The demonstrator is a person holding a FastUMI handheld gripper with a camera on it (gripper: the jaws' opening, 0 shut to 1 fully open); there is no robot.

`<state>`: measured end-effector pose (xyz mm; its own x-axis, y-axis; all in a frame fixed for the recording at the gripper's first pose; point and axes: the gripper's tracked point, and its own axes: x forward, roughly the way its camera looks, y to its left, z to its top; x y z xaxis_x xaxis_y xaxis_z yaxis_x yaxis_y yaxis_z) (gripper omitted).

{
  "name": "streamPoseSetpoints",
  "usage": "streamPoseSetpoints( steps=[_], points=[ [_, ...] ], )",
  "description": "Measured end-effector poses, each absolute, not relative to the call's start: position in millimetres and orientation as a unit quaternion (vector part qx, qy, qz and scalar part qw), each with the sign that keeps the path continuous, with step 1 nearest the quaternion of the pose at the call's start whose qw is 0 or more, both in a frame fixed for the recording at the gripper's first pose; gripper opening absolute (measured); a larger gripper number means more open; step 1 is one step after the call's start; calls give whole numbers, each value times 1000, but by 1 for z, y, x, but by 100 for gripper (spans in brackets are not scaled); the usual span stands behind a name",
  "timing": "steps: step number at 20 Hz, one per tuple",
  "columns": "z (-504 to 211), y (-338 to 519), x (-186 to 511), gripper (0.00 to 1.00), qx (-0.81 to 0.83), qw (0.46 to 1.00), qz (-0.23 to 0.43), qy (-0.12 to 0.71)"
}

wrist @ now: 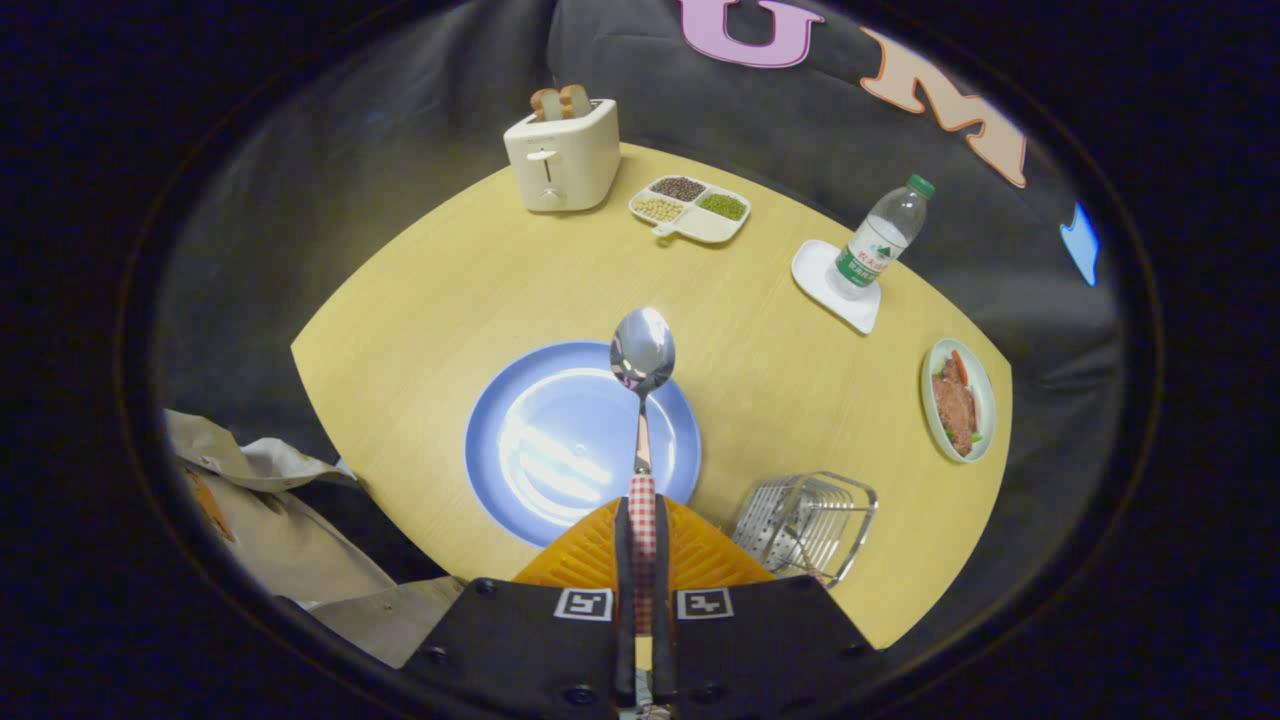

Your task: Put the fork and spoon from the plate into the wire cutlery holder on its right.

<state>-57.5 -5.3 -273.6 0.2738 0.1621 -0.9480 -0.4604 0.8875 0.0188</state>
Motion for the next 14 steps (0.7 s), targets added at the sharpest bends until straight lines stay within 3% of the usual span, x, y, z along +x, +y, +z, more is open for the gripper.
streamPoseSetpoints(
  steps=[14],
  points=[
    [-249, -127, -81, 9, -206, 712, 187, 645]
  ],
)
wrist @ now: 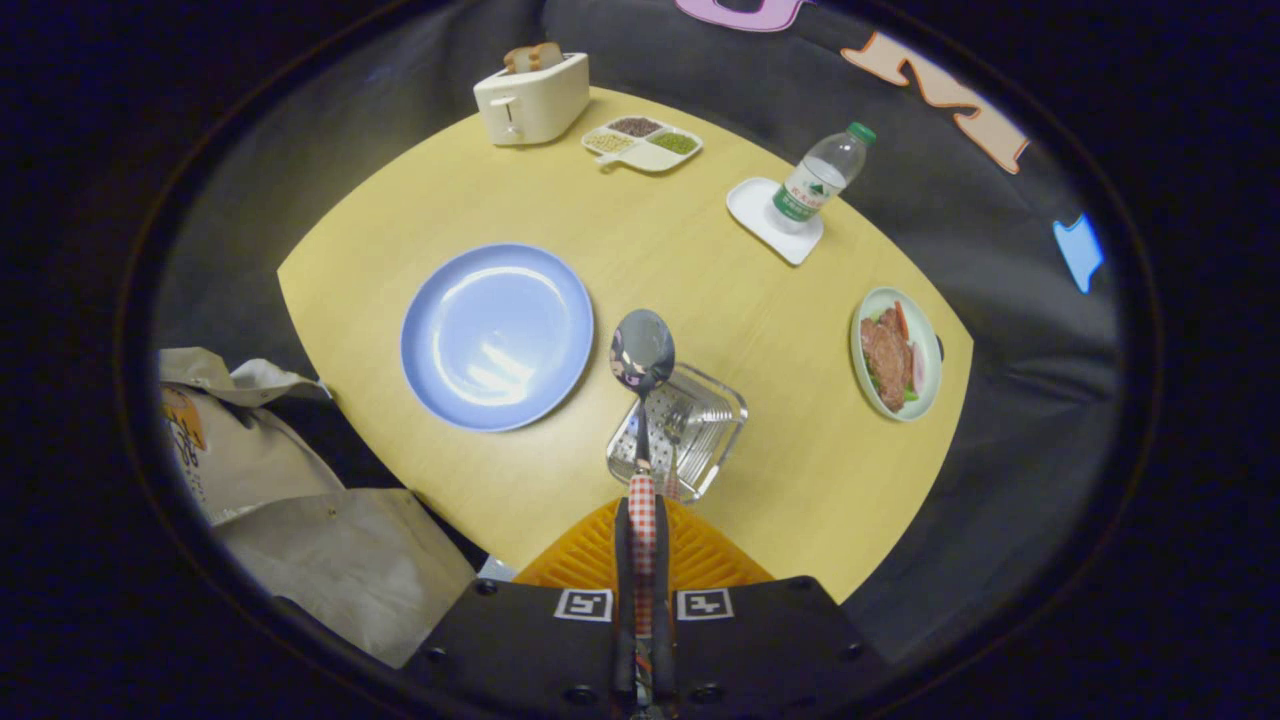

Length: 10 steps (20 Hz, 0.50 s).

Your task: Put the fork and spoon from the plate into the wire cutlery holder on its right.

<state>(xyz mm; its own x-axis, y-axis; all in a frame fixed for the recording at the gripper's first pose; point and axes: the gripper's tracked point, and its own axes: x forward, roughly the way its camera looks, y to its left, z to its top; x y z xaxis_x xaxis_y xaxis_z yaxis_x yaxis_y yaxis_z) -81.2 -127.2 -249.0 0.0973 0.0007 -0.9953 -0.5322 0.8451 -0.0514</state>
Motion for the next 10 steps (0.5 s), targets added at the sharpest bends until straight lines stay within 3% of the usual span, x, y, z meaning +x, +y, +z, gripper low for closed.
streamPoseSetpoints(
  steps=[10],
  points=[
    [-251, -171, -82, 9, -254, 625, 199, 711]
  ],
)
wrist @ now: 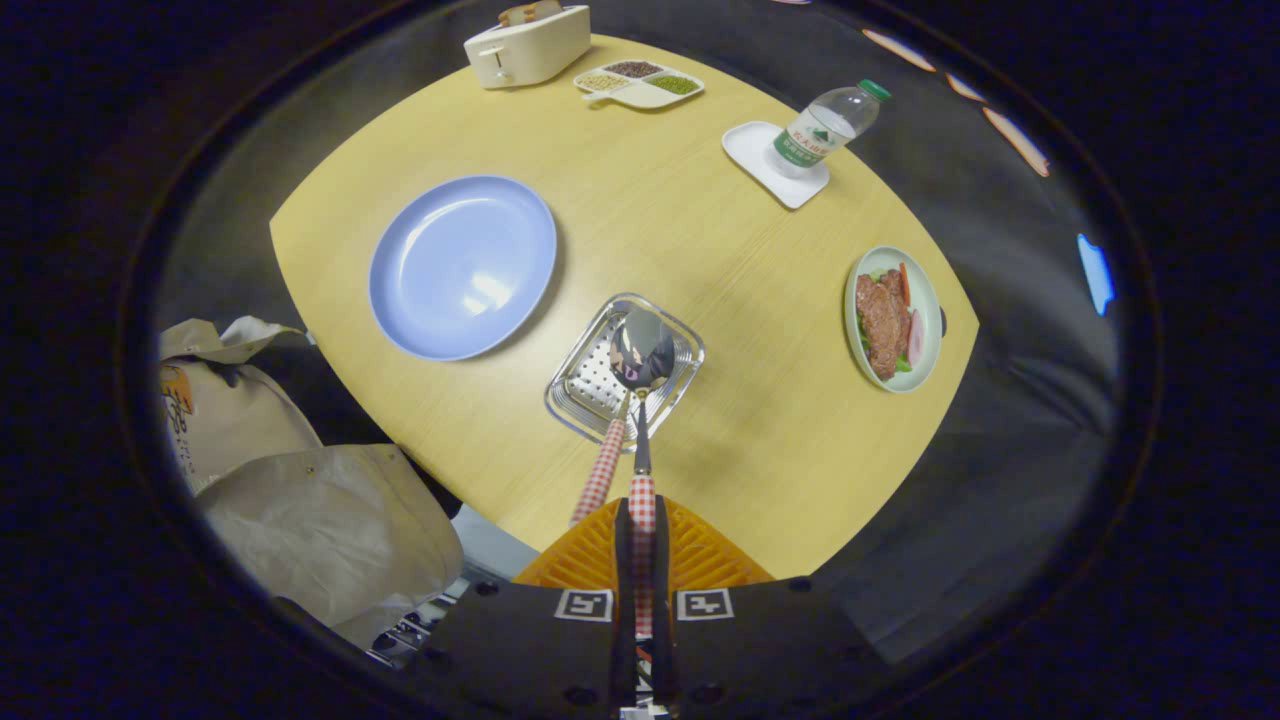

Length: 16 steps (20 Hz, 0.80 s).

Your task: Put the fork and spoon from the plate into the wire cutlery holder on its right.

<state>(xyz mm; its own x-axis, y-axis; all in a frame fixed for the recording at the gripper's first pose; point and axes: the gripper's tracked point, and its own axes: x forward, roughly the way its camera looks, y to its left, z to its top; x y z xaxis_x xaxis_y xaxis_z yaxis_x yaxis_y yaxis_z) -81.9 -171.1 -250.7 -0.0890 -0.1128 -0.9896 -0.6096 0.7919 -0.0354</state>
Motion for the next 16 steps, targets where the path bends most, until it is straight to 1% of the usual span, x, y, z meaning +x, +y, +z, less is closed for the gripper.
streamPoseSetpoints(
  steps=[3, 6, 10, 15, 16],
  points=[
    [-251, -171, -87, 9, -269, 593, 215, 728],
    [-254, -171, -85, 10, -283, 583, 220, 729],
    [-254, -168, -76, 16, -276, 592, 214, 726],
    [-248, -166, -62, 20, -265, 618, 204, 712],
    [-248, -166, -62, 26, -259, 627, 201, 707]
  ],
)
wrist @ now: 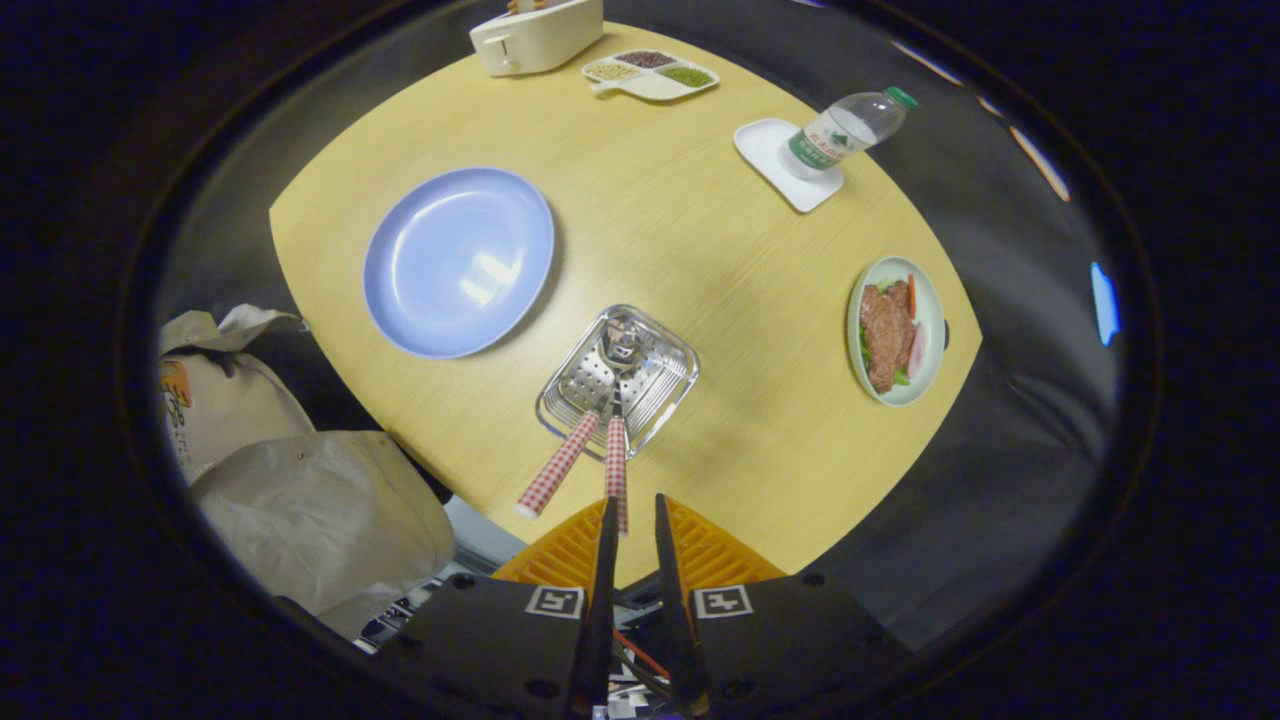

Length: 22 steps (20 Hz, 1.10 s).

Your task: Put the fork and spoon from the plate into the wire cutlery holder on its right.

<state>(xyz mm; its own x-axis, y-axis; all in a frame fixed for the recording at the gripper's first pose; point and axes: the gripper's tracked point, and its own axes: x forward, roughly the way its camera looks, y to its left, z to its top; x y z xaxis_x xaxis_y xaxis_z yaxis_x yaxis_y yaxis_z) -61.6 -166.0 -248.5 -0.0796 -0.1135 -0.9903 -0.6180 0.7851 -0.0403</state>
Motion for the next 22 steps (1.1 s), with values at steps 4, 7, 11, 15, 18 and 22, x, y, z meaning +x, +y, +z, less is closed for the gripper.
streamPoseSetpoints(
  steps=[4, 7, 11, 15, 18, 22],
  points=[
    [-242, -153, -48, 59, -219, 684, 193, 669],
    [-232, -133, -36, 84, -163, 749, 178, 617],
    [-215, -108, -26, 100, -92, 828, 159, 531],
    [-190, -91, -20, 100, -24, 893, 125, 432],
    [-166, -90, -21, 99, 4, 927, 98, 362],
    [-131, -101, -17, 99, 20, 965, 48, 255]
  ],
)
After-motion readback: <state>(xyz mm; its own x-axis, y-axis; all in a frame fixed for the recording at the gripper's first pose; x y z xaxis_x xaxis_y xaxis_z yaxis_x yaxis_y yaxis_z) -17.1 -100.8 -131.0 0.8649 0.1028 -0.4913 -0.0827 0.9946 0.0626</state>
